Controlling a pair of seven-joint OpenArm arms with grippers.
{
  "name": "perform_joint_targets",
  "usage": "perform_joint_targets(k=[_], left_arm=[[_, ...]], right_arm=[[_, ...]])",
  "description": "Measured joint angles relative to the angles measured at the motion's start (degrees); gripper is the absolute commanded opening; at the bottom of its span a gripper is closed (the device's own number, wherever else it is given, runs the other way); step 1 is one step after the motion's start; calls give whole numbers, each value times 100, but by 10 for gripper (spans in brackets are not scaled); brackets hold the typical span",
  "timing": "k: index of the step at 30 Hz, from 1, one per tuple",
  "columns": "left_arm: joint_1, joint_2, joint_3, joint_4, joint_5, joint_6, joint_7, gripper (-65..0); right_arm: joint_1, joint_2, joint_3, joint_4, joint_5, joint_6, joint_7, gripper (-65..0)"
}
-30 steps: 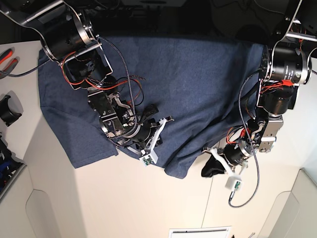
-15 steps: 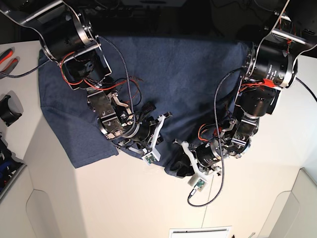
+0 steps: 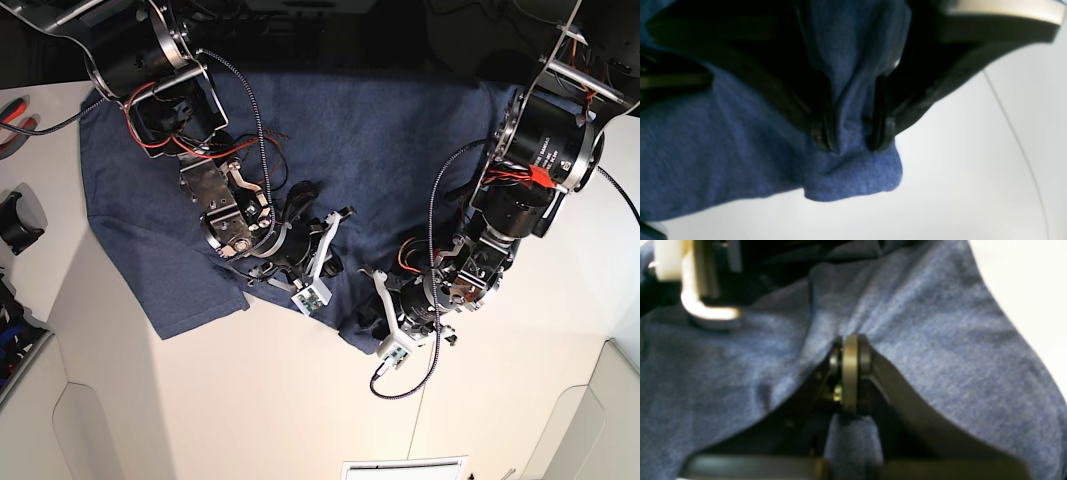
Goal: Layout the t-shirt on the table in an organized manner, then fold the t-shirt properly
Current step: 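Pull the held shirt edge outward with the left gripper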
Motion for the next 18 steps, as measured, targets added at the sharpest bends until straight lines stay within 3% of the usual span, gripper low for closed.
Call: perform_joint_targets(k=[3,7,13,18], left_arm=[[0,-7,0,0,-7,61,-2,-449],[0,-7,0,0,2,61,0,-650],[2,-7,0,0,-4,90,-26,-650],[0,-166,11,44,-7,1016,-46,-650]], right_arm=[[0,42,0,0,7,24,0,-650],[-2,66,0,0,44,68,0,-650],[-11,76,0,0,46,83,2,-650],[-13,79,0,0,57,107,4,-650]])
